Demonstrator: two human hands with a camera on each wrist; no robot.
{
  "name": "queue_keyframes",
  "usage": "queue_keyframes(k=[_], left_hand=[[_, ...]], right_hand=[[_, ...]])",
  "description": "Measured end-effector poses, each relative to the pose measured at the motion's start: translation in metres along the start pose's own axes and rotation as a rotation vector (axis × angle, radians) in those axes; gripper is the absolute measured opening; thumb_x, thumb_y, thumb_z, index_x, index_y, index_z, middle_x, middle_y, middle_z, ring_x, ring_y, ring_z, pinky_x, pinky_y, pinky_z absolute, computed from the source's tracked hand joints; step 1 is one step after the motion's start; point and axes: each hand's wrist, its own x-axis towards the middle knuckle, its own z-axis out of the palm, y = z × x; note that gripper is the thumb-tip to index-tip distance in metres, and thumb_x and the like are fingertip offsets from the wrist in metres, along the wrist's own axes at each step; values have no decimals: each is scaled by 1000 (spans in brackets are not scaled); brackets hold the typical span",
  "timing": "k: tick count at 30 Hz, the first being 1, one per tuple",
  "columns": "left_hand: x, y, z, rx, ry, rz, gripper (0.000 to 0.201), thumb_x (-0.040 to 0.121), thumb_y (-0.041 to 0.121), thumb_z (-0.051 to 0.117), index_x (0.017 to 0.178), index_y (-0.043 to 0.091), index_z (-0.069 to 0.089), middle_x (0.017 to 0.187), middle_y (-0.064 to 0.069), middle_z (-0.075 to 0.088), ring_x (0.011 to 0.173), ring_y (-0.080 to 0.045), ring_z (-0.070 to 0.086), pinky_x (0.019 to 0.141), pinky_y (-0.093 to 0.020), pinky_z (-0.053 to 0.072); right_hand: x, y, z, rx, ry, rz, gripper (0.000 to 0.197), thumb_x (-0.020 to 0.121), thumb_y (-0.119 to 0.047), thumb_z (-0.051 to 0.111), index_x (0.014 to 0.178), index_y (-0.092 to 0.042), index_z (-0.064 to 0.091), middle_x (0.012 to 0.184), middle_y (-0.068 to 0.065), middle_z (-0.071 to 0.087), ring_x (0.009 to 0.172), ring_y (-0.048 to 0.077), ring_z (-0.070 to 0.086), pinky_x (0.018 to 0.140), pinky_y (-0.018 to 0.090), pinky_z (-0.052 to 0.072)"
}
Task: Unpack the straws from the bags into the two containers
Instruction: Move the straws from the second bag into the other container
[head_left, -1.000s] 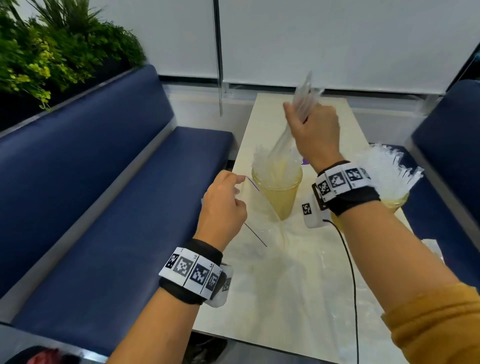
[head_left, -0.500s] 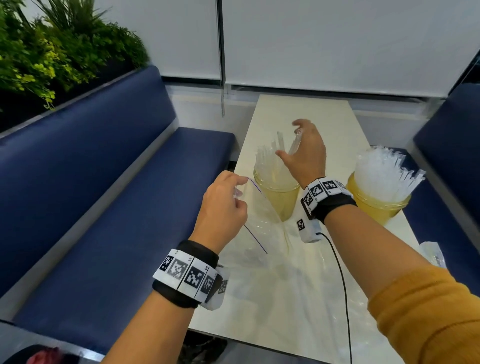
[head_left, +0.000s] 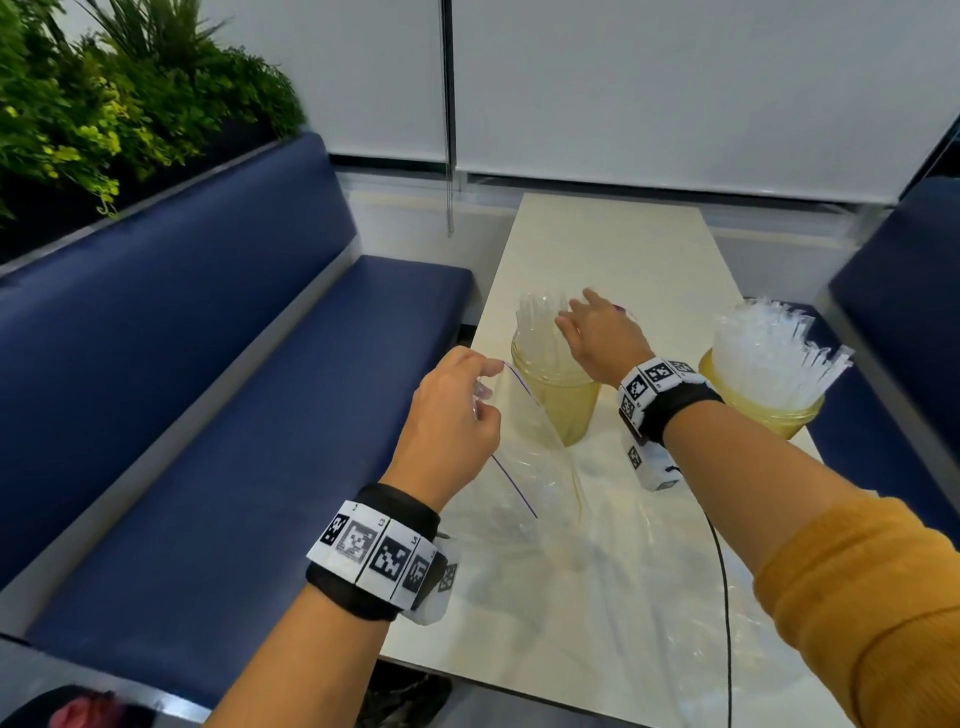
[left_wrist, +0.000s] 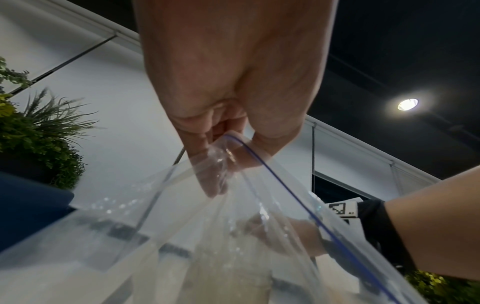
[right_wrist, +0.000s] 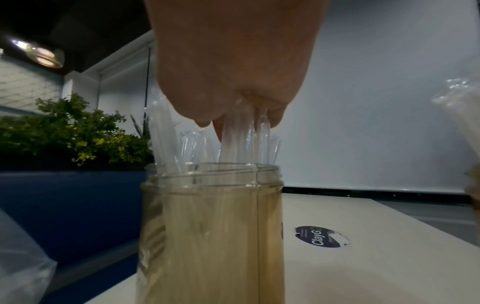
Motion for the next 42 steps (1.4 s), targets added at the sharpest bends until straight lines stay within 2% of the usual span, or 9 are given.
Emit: queue_keyframes(k=[3, 7, 11, 15, 19, 23, 28, 38, 42], left_hand=[[2, 1, 0, 9, -53, 1, 49, 87, -3, 59, 131, 18, 62, 124, 9, 56, 97, -1, 56, 80, -3, 41], [7, 5, 1, 13, -128, -5, 61, 85, -9, 58, 141, 15, 54, 135, 7, 52, 107, -1, 50, 78, 2, 36], [11, 7, 3, -18, -148, -32, 67, 83, -13, 54, 145, 10, 50, 140, 3, 50, 115, -5, 51, 88, -6, 34], [12, 9, 7, -44, -149, -31, 68, 82, -15, 53, 145, 9, 49, 143, 2, 48, 126, -13, 53, 98, -21, 43], [9, 10, 12, -80, -158, -25, 68, 83, -19, 52, 144, 10, 50, 143, 3, 47, 125, -9, 53, 94, -16, 42], [4, 7, 19, -105, -154, -8, 68, 82, -20, 52, 141, 13, 53, 141, 6, 49, 120, -7, 55, 89, -12, 47], [1, 5, 25, -150, -133, 9, 65, 83, -19, 51, 138, 15, 55, 137, 10, 49, 107, 6, 55, 82, 0, 46], [-4, 5, 24, -87, -142, 67, 64, 84, -6, 61, 143, 17, 51, 138, 11, 50, 117, 0, 51, 86, 7, 35], [-7, 3, 25, -17, -172, 118, 74, 80, 10, 71, 148, 22, 43, 145, 12, 44, 129, -5, 48, 104, -10, 37]], right_hand=[[1, -6, -14, 81, 158, 19, 38, 104, -25, 35, 79, -12, 60, 77, 7, 60, 83, 30, 55, 87, 47, 46], [-10, -33, -56, 331, 441, 111, 39, 96, -32, 45, 67, -14, 63, 67, -2, 58, 68, 18, 50, 65, 31, 45], [-47, -65, -83, 576, 181, 21, 40, 85, -23, 55, 50, -5, 57, 43, 6, 52, 40, 26, 48, 43, 25, 41], [-74, -84, -48, 448, -308, -44, 27, 89, -27, 58, 89, -6, 75, 80, 12, 72, 75, 27, 67, 69, 34, 56], [-90, -97, -4, 2, -468, -22, 77, 85, -75, 45, 140, -21, 43, 116, 10, 60, 113, 32, 52, 90, 43, 44], [-99, -102, 17, -127, -473, 19, 60, 97, -58, 35, 136, -14, 43, 127, 13, 52, 118, 34, 49, 97, 45, 42], [-98, -108, 25, -10, -390, 133, 37, 104, -35, 35, 130, -11, 45, 120, 14, 58, 105, 34, 63, 79, 38, 46], [-104, -90, 24, 119, -247, 158, 38, 103, -42, 37, 118, -13, 58, 90, 11, 67, 87, 33, 65, 66, 34, 46], [-102, -85, 1, 183, -144, 175, 42, 103, -46, 41, 106, -14, 69, 85, 10, 64, 83, 30, 62, 62, 29, 36]])
